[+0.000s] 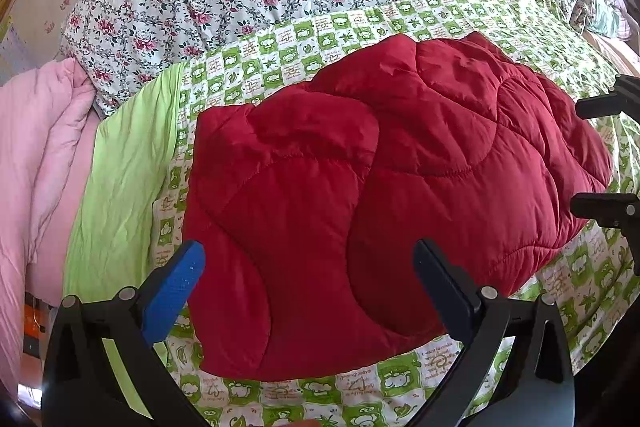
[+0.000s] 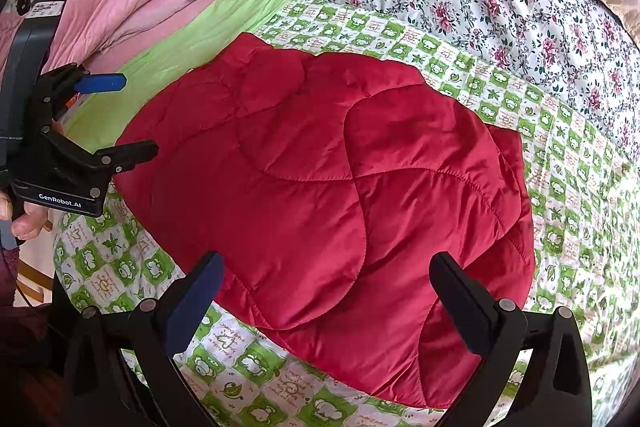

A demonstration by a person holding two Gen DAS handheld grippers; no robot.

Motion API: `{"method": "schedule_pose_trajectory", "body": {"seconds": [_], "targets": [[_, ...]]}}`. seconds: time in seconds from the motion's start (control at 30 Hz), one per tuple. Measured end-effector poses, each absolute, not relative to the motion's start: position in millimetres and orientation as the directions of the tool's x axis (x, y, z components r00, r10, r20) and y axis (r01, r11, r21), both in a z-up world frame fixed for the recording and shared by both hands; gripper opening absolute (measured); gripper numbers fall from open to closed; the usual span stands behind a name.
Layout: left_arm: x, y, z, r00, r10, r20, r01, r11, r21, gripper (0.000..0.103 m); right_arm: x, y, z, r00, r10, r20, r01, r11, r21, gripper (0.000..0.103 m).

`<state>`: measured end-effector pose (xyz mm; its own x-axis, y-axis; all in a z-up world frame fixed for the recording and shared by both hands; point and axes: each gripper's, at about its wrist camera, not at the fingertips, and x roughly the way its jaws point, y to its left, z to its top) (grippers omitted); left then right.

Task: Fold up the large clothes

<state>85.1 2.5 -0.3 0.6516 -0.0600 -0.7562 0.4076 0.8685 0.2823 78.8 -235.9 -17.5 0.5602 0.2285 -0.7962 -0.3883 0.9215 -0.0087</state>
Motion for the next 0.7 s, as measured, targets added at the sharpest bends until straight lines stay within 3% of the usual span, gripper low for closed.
{"method": "schedule_pose_trajectory", "body": {"seconds": [0.7], "targets": [[84.0, 4.6, 3.9, 0.661, -0.061, -0.748, 0.399, 0.873, 0.281, 0.103, 73.9, -232.9, -12.2, 0.568, 0.229, -0.791, -0.389, 0.921, -0.012, 0.103]]}}
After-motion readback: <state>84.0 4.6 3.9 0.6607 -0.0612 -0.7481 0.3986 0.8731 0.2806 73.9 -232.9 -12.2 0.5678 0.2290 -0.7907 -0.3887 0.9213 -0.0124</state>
